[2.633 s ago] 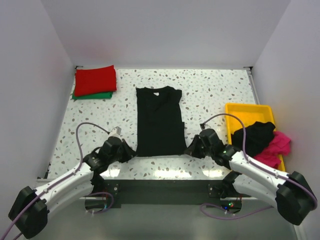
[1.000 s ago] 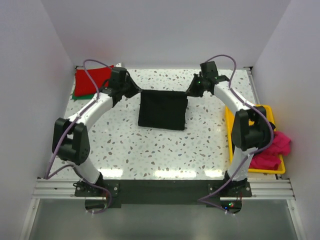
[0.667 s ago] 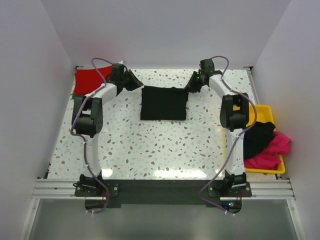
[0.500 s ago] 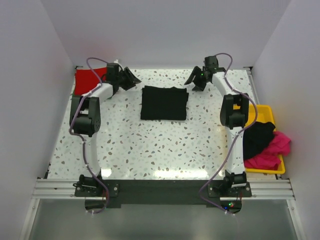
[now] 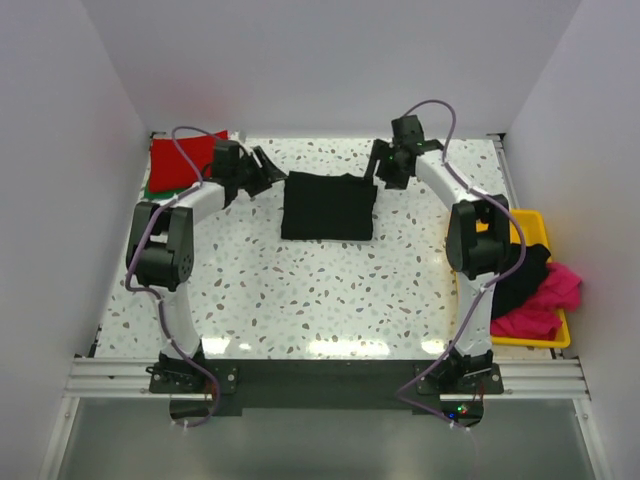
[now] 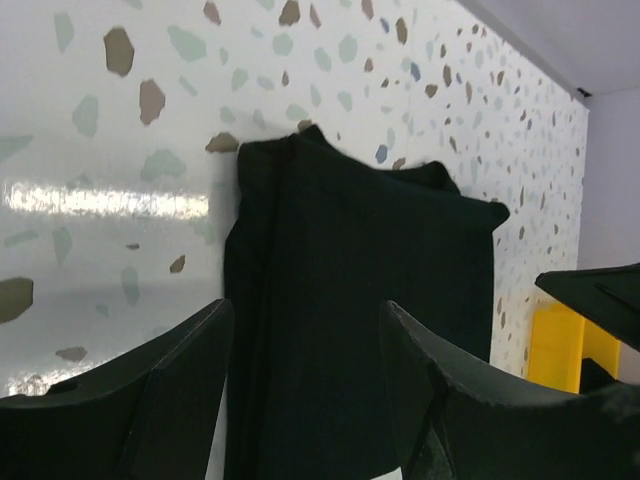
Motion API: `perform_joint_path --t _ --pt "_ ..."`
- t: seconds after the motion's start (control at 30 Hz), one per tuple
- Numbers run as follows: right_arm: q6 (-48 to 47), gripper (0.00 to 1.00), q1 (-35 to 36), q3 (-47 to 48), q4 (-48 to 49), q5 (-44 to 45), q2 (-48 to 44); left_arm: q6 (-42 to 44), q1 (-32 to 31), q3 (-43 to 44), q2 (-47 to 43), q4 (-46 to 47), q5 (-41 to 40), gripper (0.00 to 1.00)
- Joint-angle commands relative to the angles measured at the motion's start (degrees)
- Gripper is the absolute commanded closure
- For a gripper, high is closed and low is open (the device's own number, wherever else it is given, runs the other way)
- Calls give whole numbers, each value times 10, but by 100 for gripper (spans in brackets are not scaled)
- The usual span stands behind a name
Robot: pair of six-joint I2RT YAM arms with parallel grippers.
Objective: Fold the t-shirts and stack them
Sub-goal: Fold the tshirt
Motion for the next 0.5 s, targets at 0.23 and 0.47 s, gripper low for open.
perform_joint_path --t 0.23,0.47 --pt "-37 31 39 -48 8 57 31 58 -19 -7 5 -30 3 34" --pt "-35 42 39 -65 22 57 40 81 -34 3 29 -77 -29 34"
